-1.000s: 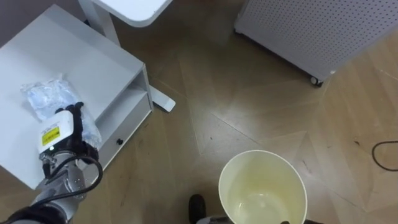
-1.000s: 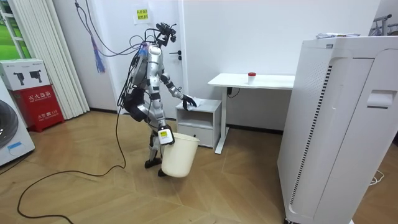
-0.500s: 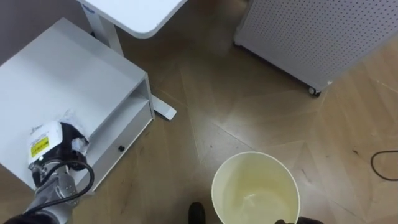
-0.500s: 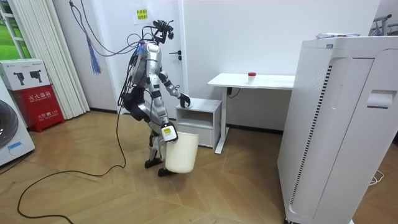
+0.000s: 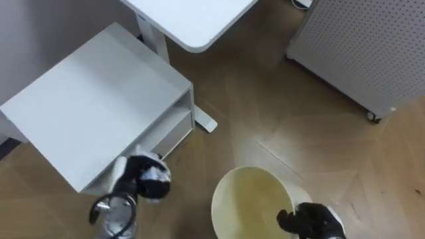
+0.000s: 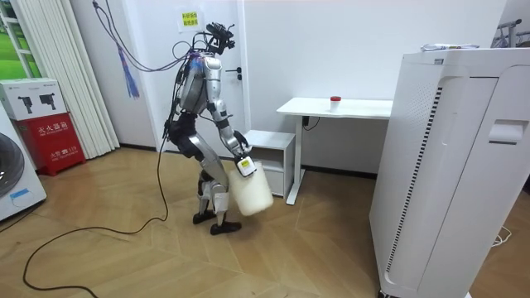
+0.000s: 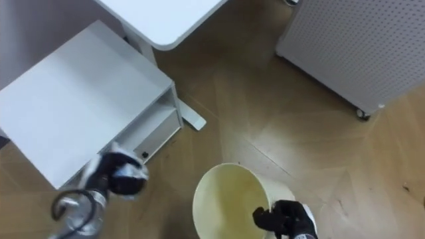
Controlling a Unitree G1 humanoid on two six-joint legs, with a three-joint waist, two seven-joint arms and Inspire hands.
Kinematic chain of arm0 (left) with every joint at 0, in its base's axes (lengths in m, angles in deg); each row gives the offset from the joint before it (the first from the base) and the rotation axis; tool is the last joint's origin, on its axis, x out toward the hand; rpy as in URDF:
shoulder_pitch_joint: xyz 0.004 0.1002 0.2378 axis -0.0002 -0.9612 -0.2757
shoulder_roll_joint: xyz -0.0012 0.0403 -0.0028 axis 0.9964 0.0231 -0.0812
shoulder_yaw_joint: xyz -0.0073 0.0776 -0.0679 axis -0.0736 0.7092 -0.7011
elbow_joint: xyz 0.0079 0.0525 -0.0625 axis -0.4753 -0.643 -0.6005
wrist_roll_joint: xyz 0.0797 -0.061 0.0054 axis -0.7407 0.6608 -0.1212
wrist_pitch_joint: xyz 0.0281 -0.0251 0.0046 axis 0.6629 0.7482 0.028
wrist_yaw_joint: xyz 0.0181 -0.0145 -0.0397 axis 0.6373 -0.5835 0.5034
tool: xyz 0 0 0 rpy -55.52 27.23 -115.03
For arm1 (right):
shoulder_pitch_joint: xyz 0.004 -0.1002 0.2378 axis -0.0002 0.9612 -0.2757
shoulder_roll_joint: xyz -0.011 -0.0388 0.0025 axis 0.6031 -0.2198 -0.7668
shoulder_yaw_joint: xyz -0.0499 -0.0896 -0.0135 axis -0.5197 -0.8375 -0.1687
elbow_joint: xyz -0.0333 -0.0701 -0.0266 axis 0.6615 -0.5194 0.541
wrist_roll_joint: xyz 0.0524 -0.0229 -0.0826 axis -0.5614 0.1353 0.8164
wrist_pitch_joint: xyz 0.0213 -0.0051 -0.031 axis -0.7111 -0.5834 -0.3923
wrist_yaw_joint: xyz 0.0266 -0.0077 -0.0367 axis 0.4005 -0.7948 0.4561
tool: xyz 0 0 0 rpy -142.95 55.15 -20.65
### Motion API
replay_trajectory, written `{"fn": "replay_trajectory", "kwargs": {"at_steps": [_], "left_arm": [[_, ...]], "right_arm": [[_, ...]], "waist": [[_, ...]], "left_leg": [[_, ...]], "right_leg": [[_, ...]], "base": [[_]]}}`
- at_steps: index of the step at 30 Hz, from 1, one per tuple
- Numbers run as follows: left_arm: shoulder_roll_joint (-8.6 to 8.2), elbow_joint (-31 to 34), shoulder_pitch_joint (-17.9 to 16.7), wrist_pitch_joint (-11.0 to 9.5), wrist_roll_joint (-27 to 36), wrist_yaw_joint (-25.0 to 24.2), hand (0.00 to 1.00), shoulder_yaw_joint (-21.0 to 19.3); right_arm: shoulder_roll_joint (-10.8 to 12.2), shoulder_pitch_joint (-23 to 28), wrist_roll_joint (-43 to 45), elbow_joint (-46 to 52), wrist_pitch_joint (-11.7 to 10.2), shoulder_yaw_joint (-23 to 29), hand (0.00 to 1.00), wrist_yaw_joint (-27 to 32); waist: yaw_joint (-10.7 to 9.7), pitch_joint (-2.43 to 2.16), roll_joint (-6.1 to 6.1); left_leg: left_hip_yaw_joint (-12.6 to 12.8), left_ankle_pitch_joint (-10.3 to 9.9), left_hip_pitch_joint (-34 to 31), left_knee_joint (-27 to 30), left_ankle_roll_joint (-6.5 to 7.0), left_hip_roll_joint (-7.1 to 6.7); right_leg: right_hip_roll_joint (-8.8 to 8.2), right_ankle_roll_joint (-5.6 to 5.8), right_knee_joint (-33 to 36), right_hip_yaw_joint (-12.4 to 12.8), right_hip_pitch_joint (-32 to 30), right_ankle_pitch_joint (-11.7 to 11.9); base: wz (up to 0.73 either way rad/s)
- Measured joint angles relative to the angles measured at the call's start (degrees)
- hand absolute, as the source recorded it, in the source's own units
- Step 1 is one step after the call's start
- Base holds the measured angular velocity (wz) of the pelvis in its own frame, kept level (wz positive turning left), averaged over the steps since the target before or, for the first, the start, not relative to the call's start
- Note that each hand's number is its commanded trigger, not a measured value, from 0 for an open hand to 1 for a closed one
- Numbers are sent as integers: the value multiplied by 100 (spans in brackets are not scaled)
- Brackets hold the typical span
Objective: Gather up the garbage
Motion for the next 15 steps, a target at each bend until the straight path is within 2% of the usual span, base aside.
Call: {"fn": "replay_trajectory", "kwargs": {"at_steps": [3,6,8,12,15], "left_arm": [[-240,101,-206,-1,454,-487,100,274],[-375,251,-310,2,892,-949,100,563],[-430,436,-405,-4,946,-1195,100,676],[-436,470,-531,-2,952,-1653,100,1007],[-420,470,-669,1,948,-1745,100,1075]], "right_arm": [[226,32,-22,99,10,-50,100,-81],[346,86,-12,138,79,-158,100,-279],[363,92,11,136,167,-165,100,-412],[391,156,196,133,218,-228,100,-633],[387,307,189,134,249,-223,100,-639]], "waist": [[-8,-5,-20],[-13,-13,-40],[-22,-22,-67],[-70,-109,-204],[-81,-121,-264]], "left_leg": [[23,-1,35,-26,0,1],[30,0,38,-27,1,-3],[31,-2,39,-18,3,-8],[55,-2,71,-6,3,-1],[65,-12,184,-10,15,3]], "right_leg": [[4,1,-37,18,24,-1],[4,3,-7,30,27,0],[-1,10,19,43,20,-5],[1,8,30,59,42,-4],[2,12,16,58,148,-7]], "base": [[-2],[0],[0],[0],[0]]}}
